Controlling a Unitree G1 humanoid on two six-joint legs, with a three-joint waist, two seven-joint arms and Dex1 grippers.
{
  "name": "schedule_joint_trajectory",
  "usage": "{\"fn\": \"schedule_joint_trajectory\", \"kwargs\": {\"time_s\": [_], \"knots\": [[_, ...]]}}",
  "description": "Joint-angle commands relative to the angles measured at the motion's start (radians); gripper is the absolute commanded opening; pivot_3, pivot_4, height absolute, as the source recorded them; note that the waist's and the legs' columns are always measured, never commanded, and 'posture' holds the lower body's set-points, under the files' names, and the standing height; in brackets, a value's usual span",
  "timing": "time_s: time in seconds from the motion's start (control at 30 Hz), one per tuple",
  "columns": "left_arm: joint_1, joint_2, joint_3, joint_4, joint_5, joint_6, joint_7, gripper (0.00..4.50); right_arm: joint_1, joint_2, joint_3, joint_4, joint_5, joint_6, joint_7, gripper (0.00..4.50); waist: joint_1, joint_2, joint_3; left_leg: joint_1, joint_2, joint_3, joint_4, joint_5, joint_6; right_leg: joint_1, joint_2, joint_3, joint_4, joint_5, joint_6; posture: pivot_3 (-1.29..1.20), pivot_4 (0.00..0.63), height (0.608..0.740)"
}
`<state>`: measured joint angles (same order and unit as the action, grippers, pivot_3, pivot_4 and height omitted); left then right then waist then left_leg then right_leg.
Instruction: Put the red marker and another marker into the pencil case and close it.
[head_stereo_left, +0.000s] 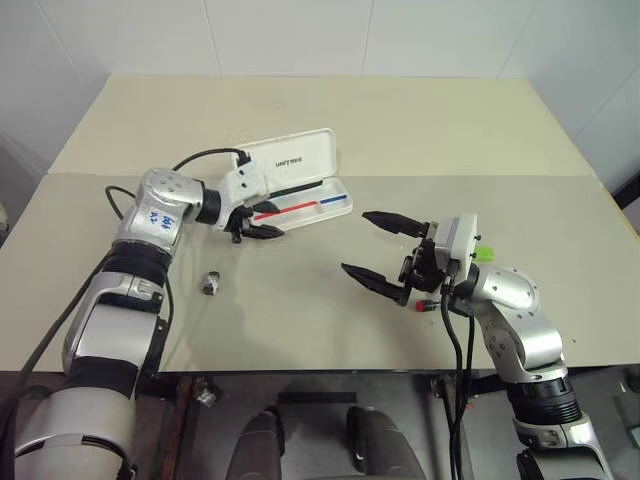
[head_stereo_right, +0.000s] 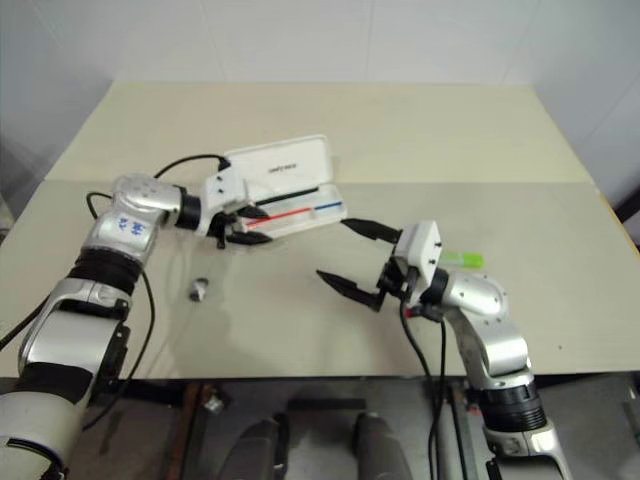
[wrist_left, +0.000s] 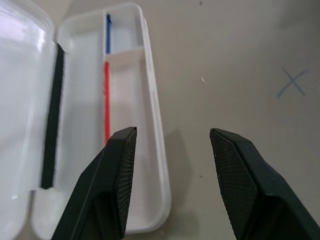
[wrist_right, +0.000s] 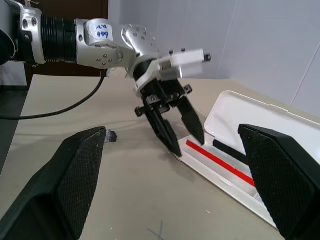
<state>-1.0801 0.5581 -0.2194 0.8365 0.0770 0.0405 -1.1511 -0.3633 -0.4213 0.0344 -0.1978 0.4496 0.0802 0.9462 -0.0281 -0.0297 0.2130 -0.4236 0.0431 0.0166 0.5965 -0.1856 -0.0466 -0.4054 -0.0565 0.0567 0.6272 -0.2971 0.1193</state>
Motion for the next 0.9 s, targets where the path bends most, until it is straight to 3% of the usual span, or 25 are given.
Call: {"fn": "schedule_joint_trajectory", "kwargs": {"time_s": [0.03,0.47,0.57,0.73,0.9], "knots": [[-0.003,-0.005,-0.004,0.008,0.017,0.01,0.007,2.52,0.012,-0.014,-0.023,-0.053,0.009,-0.011,-0.01,4.5,0.001,0.0,0.0,0.0,0.0,0.0,0.0,0.0,0.0,0.0,0.0,0.0,0.0,0.0,0.0,0.0,0.15,0.74],[-0.031,-0.048,-0.005,0.132,0.058,0.034,0.033,2.52,0.004,-0.053,-0.032,-0.063,0.022,0.0,0.002,4.5,0.001,0.0,0.0,0.0,0.0,0.0,0.001,0.0,0.0,-0.001,0.0,0.001,0.001,0.0,0.0,0.0,0.15,0.74],[-0.034,-0.051,0.003,0.167,0.057,0.025,0.044,1.88,-0.001,-0.059,-0.034,-0.067,0.024,0.002,0.004,4.5,0.0,0.0,0.0,0.0,0.0,0.0,0.001,0.0,0.0,-0.001,0.0,0.001,0.001,0.0,0.0,0.0,0.15,0.74],[-0.04,-0.056,0.006,0.187,0.058,0.004,0.049,0.2,-0.005,-0.081,-0.041,-0.065,0.032,0.006,0.019,4.5,0.001,0.0,0.0,0.0,0.0,0.001,0.001,0.0,0.0,-0.001,0.0,0.001,0.001,0.0,0.0,0.0,0.15,0.74],[-0.038,-0.055,0.009,0.18,0.05,-0.023,0.024,0.04,-0.02,-0.099,-0.043,-0.052,0.041,0.007,0.037,4.5,0.001,0.0,0.0,0.0,0.0,0.001,0.001,0.0,0.0,-0.001,0.0,0.001,0.001,0.0,0.0,0.0,0.15,0.74]]}}
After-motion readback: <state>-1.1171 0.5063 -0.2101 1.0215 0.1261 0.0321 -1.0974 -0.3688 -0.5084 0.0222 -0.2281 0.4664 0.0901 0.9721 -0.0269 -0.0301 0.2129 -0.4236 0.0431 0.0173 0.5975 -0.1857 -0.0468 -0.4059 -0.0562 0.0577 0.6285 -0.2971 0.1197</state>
